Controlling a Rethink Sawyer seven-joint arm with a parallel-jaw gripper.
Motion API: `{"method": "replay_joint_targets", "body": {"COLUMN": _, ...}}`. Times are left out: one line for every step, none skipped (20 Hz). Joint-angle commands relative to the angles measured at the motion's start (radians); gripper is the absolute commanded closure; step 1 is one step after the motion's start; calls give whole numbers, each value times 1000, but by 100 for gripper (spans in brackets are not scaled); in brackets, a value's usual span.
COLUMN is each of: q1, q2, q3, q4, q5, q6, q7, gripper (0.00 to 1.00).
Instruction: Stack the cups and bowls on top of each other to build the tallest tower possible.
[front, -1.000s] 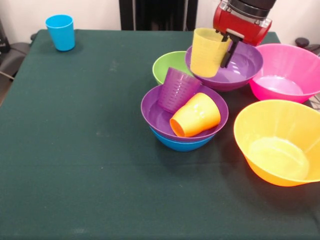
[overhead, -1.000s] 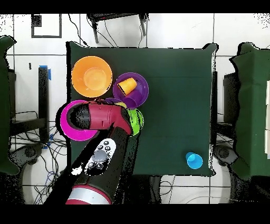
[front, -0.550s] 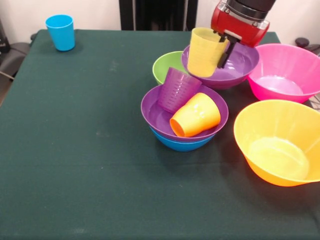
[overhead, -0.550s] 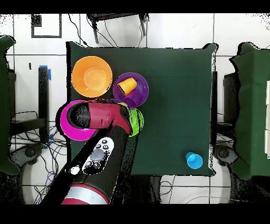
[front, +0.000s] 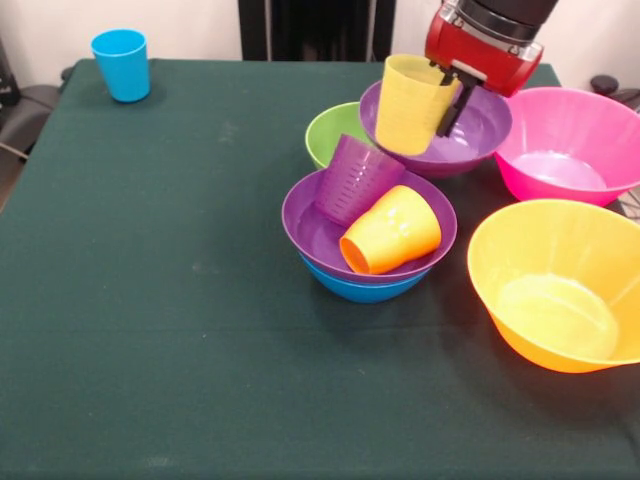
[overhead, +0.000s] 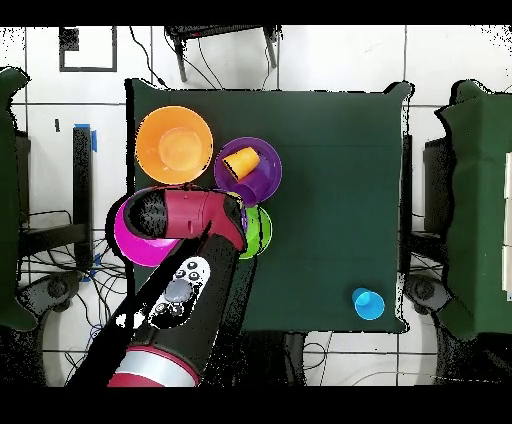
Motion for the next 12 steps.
{"method": "replay_joint_targets", "body": {"q1": 5, "q2": 11, "q3": 88, "q4": -57, "q5": 56, "q6": 112, "q7": 187, "gripper": 100}}
{"method": "replay_joint_targets", "body": {"q1": 4, "q2": 8, "q3": 93, "q4": -58, "q5": 64, "q6": 115, "q7": 187, "gripper": 100}}
{"method": "replay_joint_targets", "body": {"q1": 3, "q2": 5, "q3": 98, "q4": -59, "q5": 71, "q6": 119, "q7": 186, "gripper": 100}}
{"method": "replay_joint_targets", "body": {"q1": 3, "q2": 5, "q3": 101, "q4": -61, "q5": 77, "q6": 122, "q7": 184, "gripper": 100}}
{"method": "replay_joint_targets", "body": {"q1": 2, "q2": 4, "q3": 105, "q4": -62, "q5": 83, "q6": 122, "q7": 182, "gripper": 100}}
{"method": "replay_joint_targets", "body": {"q1": 1, "q2": 3, "q3": 108, "q4": -62, "q5": 89, "q6": 119, "q7": 181, "gripper": 100}}
{"method": "replay_joint_targets", "body": {"q1": 0, "q2": 3, "q3": 111, "q4": -62, "q5": 95, "q6": 115, "q7": 180, "gripper": 100}}
{"method": "replay_joint_targets", "body": {"q1": -3, "q2": 1, "q3": 118, "q4": -57, "q5": 101, "q6": 100, "q7": 175, "gripper": 100}}
{"method": "replay_joint_targets", "body": {"q1": -2, "q2": 2, "q3": 121, "q4": -54, "q5": 108, "q6": 89, "q7": 174, "gripper": 100}}
{"method": "replay_joint_targets", "body": {"q1": 0, "q2": 6, "q3": 119, "q4": -58, "q5": 113, "q6": 87, "q7": 177, "gripper": 100}}
{"method": "replay_joint_targets", "body": {"q1": 3, "q2": 9, "q3": 118, "q4": -63, "q5": 121, "q6": 89, "q7": 182, "gripper": 100}}
{"method": "replay_joint_targets", "body": {"q1": 1, "q2": 10, "q3": 123, "q4": -65, "q5": 129, "q6": 88, "q7": 182, "gripper": 100}}
